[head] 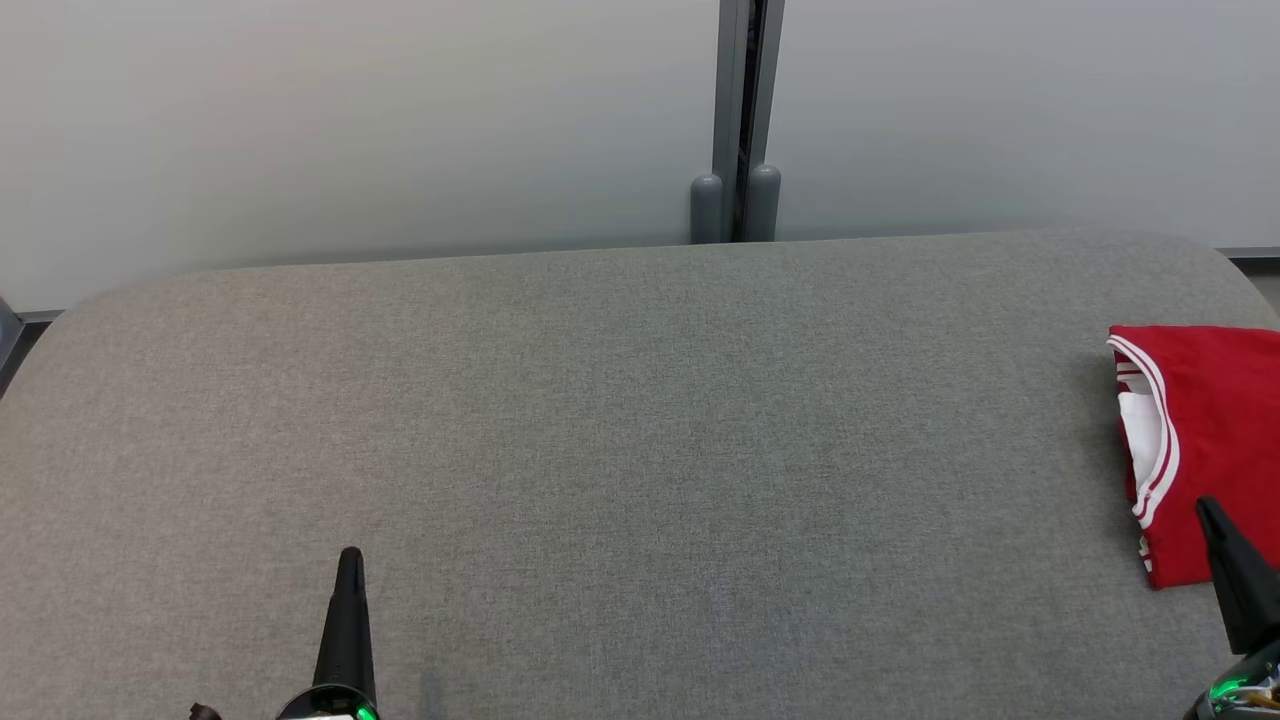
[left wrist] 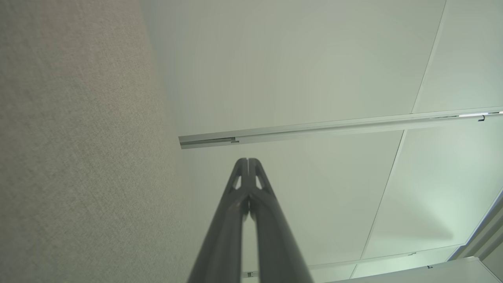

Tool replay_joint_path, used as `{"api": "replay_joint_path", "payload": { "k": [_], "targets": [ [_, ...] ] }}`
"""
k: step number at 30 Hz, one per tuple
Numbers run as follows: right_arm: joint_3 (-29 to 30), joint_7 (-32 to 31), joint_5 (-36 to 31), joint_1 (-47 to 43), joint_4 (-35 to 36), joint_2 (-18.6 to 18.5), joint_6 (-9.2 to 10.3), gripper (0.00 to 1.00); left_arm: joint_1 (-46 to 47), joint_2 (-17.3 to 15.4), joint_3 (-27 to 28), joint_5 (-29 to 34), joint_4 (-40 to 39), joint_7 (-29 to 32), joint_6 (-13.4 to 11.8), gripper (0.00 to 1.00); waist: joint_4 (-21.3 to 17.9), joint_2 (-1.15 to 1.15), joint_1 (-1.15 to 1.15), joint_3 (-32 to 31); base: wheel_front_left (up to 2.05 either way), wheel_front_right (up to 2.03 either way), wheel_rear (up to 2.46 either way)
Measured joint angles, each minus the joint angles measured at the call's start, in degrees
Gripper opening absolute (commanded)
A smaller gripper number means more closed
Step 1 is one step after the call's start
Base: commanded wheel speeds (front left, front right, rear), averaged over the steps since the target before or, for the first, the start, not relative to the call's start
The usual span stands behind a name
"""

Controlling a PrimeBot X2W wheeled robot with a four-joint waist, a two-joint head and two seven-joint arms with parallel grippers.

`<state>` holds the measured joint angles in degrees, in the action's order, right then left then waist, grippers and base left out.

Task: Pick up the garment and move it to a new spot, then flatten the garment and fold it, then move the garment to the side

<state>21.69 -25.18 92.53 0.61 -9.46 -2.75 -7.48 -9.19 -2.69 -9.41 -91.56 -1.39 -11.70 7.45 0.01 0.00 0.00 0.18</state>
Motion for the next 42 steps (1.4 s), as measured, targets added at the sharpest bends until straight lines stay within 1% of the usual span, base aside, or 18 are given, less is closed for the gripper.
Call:
{"api": "replay_joint_path", "payload": {
  "k": [42],
  "targets": [
    [-0.02, 0.0, 0.04, 0.0, 0.0, 0.01, 0.0, 0.0, 0.01, 0.0, 0.01, 0.0, 0.0, 0.0, 0.0, 0.0, 0.0, 0.0, 0.0, 0.0, 0.0, 0.0, 0.0]
  ]
}}
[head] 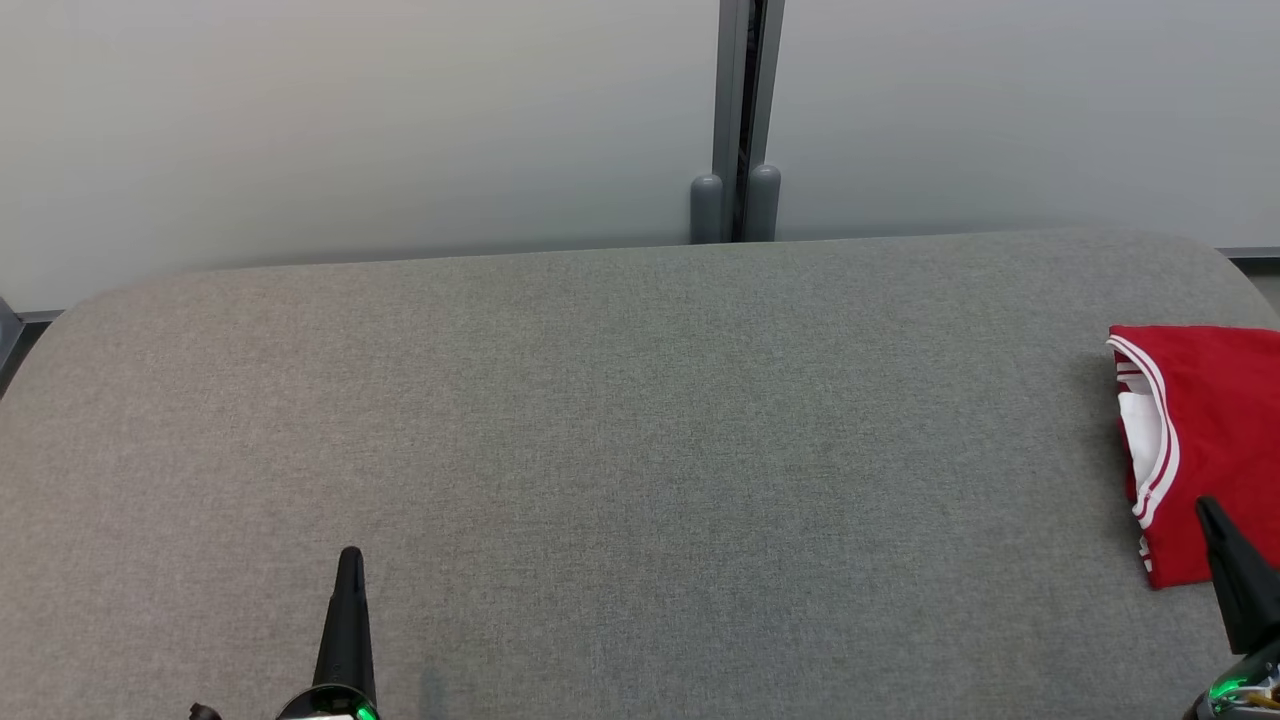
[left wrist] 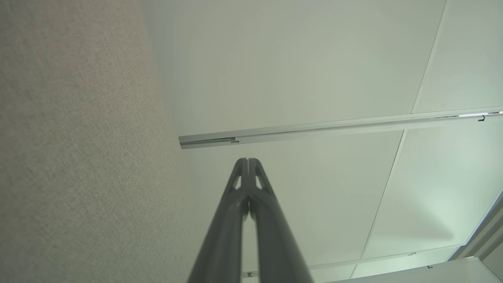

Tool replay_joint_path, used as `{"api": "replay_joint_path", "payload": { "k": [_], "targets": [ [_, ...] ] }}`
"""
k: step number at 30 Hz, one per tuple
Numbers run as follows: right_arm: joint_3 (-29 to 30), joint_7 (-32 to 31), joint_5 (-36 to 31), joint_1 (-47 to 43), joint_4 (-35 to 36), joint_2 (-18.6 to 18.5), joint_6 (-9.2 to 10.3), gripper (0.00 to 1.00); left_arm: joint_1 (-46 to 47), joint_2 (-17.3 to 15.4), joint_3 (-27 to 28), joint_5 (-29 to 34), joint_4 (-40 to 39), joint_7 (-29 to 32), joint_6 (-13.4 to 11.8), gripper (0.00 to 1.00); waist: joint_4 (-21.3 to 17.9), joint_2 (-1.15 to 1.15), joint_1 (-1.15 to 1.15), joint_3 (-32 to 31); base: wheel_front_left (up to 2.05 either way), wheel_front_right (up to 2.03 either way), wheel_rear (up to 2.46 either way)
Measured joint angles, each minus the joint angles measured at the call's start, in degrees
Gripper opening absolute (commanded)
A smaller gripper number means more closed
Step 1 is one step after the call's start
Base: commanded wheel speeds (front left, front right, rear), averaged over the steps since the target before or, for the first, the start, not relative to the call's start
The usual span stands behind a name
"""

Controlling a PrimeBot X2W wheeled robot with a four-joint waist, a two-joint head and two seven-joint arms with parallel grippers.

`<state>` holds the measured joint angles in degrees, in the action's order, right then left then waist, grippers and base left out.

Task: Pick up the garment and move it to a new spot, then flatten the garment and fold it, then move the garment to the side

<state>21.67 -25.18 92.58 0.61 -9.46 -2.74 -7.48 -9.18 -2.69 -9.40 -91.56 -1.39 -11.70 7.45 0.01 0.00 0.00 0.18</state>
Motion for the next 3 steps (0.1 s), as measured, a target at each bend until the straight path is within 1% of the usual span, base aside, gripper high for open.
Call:
{"api": "replay_joint_path", "payload": {
  "k": [3],
  "targets": [
    [0.01, 0.0, 0.0, 0.0, 0.0, 0.0, 0.0, 0.0, 0.0, 0.0, 0.0, 0.0, 0.0, 0.0, 0.0, 0.0, 0.0, 0.0, 0.0, 0.0, 0.0, 0.0, 0.0]
  ]
}}
